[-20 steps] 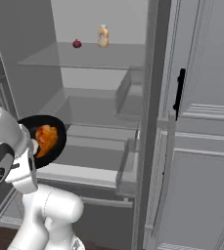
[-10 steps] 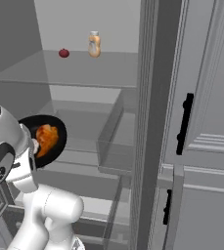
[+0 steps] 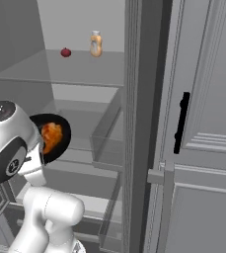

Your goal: Pick the chicken drumstick and garlic from their plates and place them in the bowl. Then put the bowl in the fridge.

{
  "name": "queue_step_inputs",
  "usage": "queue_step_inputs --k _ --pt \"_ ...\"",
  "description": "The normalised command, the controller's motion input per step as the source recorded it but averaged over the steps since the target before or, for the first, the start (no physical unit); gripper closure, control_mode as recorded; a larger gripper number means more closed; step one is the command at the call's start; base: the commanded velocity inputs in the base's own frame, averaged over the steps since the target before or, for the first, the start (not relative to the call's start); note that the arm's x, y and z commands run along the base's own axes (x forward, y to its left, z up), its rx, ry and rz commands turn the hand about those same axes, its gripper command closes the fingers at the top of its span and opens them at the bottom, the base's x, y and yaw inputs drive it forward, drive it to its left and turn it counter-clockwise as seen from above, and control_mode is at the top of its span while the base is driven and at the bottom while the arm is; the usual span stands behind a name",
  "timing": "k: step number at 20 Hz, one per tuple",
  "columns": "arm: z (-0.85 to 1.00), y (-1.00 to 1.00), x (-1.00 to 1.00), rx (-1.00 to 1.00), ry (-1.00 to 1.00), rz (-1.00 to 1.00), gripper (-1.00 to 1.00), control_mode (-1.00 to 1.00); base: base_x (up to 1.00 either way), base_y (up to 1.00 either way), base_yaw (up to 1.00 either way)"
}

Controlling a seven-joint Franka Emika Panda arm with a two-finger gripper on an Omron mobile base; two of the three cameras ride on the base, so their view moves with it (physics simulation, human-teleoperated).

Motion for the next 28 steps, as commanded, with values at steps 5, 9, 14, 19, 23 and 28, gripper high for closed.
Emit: queue_step_inputs --k 5,9,14,19,23,28 --pt "-0.20 0.23 0.94 0.00 -0.03 0.00 1.00 -1.00 0.00 0.00 0.00" --pt "-0.17 0.01 0.71 0.00 -0.07 0.00 1.00 -1.00 0.00 0.00 0.00" --pt "-0.26 0.00 0.51 0.06 -0.01 0.00 1.00 -1.00 0.00 0.00 0.00" --pt "-0.14 0.00 0.67 0.00 0.05 0.00 1.00 -1.00 0.00 0.00 0.00" --pt "-0.30 0.00 0.87 0.00 0.10 0.00 1.00 -1.00 0.00 0.00 0.00" --pt "-0.48 0.00 0.77 0.00 0.04 0.00 1.00 -1.00 0.00 0.00 0.00"
